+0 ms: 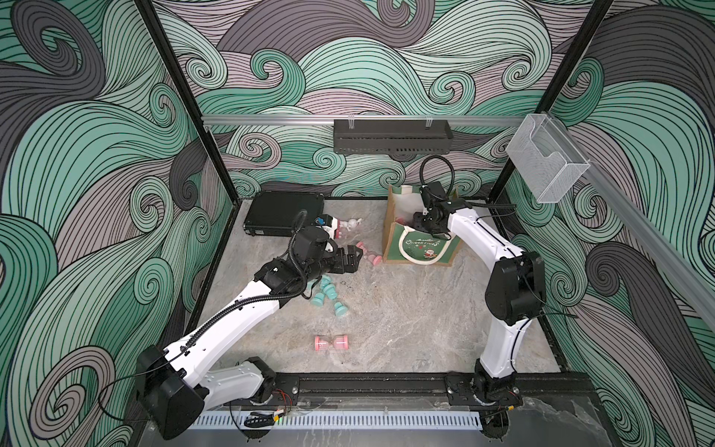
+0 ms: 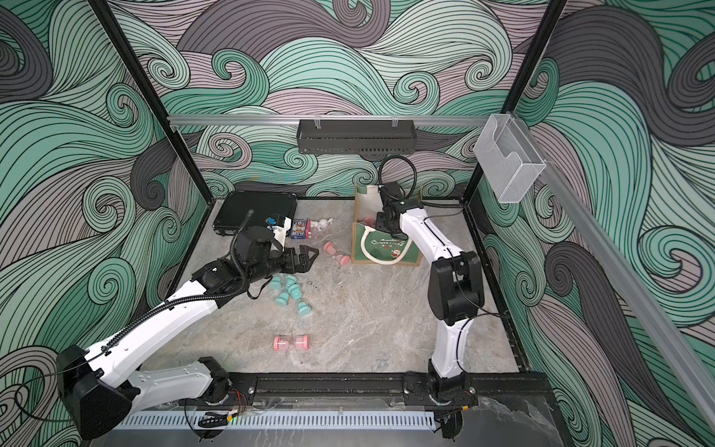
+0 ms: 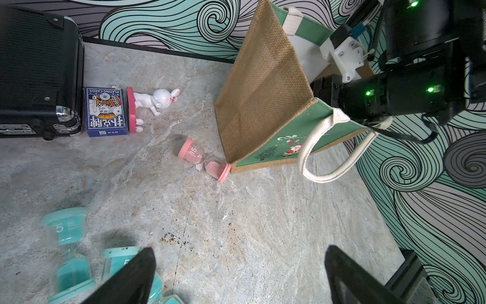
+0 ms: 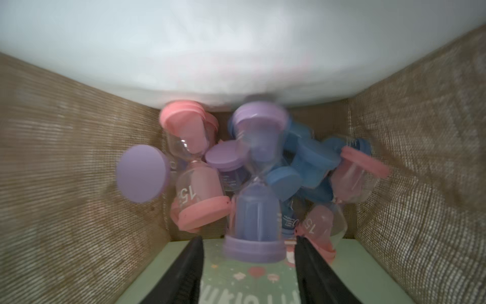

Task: Put the hourglass into the canvas bag
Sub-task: Place the hourglass in the canvas bag.

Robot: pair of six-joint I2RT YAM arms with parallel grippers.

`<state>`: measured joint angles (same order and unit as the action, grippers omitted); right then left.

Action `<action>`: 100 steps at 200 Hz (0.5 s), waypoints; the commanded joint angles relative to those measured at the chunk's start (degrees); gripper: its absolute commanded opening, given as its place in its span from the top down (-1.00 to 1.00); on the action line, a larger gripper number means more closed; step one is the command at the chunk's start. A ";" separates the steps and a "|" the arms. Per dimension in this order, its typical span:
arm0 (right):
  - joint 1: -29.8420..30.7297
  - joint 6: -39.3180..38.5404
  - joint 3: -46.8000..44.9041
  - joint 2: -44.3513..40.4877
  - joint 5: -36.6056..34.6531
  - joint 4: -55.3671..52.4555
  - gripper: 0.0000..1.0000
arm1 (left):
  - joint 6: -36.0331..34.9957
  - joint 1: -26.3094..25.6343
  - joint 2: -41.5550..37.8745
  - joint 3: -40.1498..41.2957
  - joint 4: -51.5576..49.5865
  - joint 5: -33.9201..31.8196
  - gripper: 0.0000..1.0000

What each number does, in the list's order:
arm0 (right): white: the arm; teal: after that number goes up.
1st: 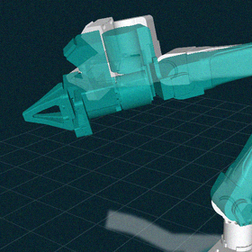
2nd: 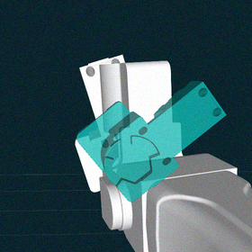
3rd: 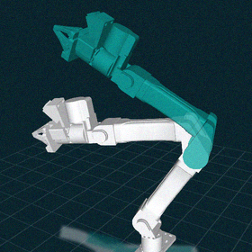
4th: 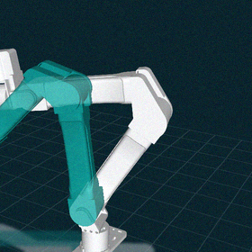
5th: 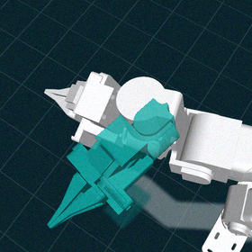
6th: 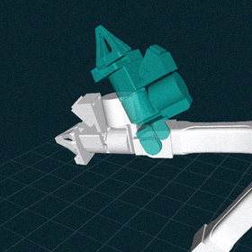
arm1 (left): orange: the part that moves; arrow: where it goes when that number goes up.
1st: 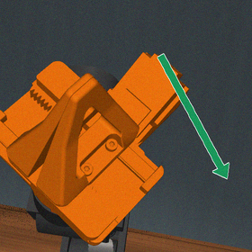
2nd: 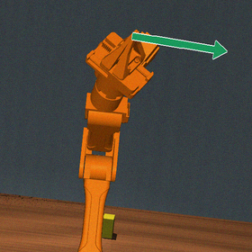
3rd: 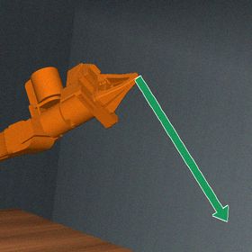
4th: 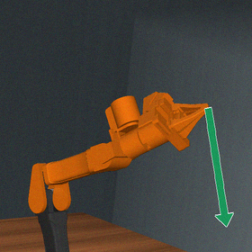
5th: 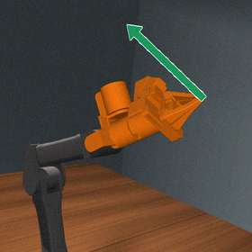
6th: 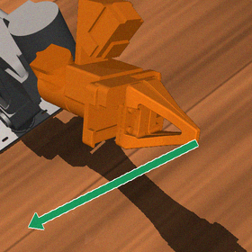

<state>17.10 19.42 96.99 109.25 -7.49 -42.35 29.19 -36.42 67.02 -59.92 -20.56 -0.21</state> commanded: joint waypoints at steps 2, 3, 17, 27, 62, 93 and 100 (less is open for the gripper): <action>-0.23 -0.35 -0.06 -4.44 -0.24 -0.26 -0.27 | 0.70 0.48 -0.94 -1.34 0.73 -1.37 -0.97; -0.23 -0.35 -0.05 -4.51 -0.20 -0.27 -0.28 | 0.70 0.48 -0.98 -1.34 0.67 -1.37 -0.97; -0.21 -0.46 -0.05 -6.22 0.05 -0.22 -0.32 | 0.69 0.48 -1.28 -1.32 0.55 -1.63 -0.97; -0.20 -0.44 -0.11 -7.42 0.57 -0.27 -0.37 | 0.70 0.48 -1.45 -1.25 0.39 -1.76 -0.97; -0.05 -0.99 -0.23 -11.60 3.58 -0.28 -0.49 | 0.46 0.48 -1.94 -1.16 0.20 -2.09 -0.97; 1.03 -1.81 0.67 -15.55 5.11 -1.34 -0.56 | 0.17 0.48 -2.89 -1.16 -0.31 -3.30 -0.97; 1.60 -2.17 1.13 -16.43 5.29 -1.68 -0.57 | 0.08 0.48 -3.19 -1.03 -0.44 -3.65 -0.97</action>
<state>17.47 18.52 96.97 96.14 -4.29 -42.61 29.17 -36.42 65.82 -59.92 -20.62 -1.78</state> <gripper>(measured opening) 0.777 0.986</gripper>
